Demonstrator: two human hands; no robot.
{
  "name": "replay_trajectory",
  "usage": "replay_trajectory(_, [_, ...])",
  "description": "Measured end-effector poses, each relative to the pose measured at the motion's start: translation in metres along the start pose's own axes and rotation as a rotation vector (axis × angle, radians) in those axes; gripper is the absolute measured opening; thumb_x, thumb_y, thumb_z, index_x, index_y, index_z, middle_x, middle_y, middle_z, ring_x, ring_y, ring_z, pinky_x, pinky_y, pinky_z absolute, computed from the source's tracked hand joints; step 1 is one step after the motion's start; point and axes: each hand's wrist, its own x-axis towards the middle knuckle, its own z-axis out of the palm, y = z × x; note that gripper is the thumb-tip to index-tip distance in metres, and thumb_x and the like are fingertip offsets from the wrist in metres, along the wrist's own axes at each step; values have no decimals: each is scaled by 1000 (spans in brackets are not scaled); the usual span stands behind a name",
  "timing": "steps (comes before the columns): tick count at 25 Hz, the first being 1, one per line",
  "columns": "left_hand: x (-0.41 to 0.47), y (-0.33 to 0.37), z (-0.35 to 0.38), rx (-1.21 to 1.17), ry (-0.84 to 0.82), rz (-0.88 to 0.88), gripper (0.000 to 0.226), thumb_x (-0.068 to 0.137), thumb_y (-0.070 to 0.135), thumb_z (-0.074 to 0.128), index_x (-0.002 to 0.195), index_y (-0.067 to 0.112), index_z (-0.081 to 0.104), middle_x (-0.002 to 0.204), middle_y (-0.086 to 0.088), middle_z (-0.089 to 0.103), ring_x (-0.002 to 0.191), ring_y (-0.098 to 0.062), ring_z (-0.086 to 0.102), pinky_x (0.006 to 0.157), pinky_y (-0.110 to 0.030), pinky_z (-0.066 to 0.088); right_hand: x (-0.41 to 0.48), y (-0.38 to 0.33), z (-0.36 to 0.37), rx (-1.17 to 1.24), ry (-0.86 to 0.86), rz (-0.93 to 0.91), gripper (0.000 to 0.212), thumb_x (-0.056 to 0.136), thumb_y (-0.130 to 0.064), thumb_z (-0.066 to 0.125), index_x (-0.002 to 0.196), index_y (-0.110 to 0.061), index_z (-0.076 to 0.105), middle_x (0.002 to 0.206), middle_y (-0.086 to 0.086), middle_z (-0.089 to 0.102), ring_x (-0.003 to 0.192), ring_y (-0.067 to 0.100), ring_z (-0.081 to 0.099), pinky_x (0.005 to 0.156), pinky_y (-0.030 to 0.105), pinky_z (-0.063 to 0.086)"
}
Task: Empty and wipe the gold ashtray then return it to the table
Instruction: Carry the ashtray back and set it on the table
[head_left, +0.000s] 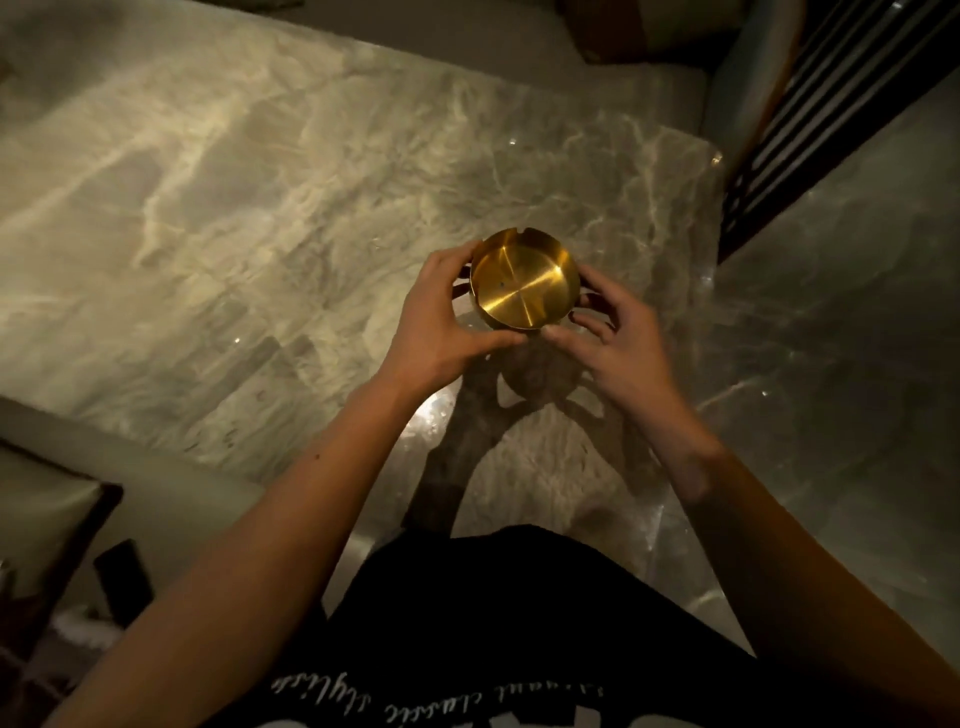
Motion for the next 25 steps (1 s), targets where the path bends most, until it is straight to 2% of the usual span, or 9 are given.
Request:
replay_trajectory(4, [-14, -5, -18, 4, 113, -34, 98, 53, 34, 92, 139, 18, 46, 131, 3, 50, 112, 2, 51, 95, -8, 43, 8, -7, 17, -63, -62, -81, 70, 76, -11, 80, 139, -15, 48, 131, 6, 58, 116, 9, 58, 99, 21, 50])
replay_trajectory(7, [-19, -12, -34, 20, 137, -58, 97, 55, 31, 93, 139, 17, 46, 135, -1, 51, 114, -6, 51, 98, -15, 43, 13, -10, 35, -118, -88, -115, 70, 76, -14, 80, 139, -15, 49, 132, 5, 58, 117, 11, 59, 102, 26, 50])
replay_trajectory(14, [-5, -53, -91, 38, 94, -26, 100, 56, 34, 92, 142, 18, 44, 138, -2, 49, 119, -9, 50, 101, -20, 43, 28, -21, 100, -178, -18, -121, 68, 76, -17, 80, 138, -18, 50, 134, 3, 56, 118, 9, 57, 101, 22, 48])
replay_trajectory(20, [11, -99, -182, 8, 7, -8, 99, 56, 31, 93, 141, 17, 44, 131, 4, 47, 118, -9, 48, 105, -29, 43, 46, -41, 199, -232, 67, -101, 67, 77, -22, 80, 137, -19, 51, 130, 0, 58, 117, 8, 58, 101, 33, 52])
replay_trajectory(25, [27, -121, -236, -15, 2, -20, 100, 56, 33, 93, 141, 20, 44, 135, 1, 48, 121, -13, 50, 108, -36, 44, 70, -67, 250, -246, 75, -89, 68, 76, -23, 80, 137, -19, 50, 129, 0, 59, 117, 9, 58, 102, 30, 50])
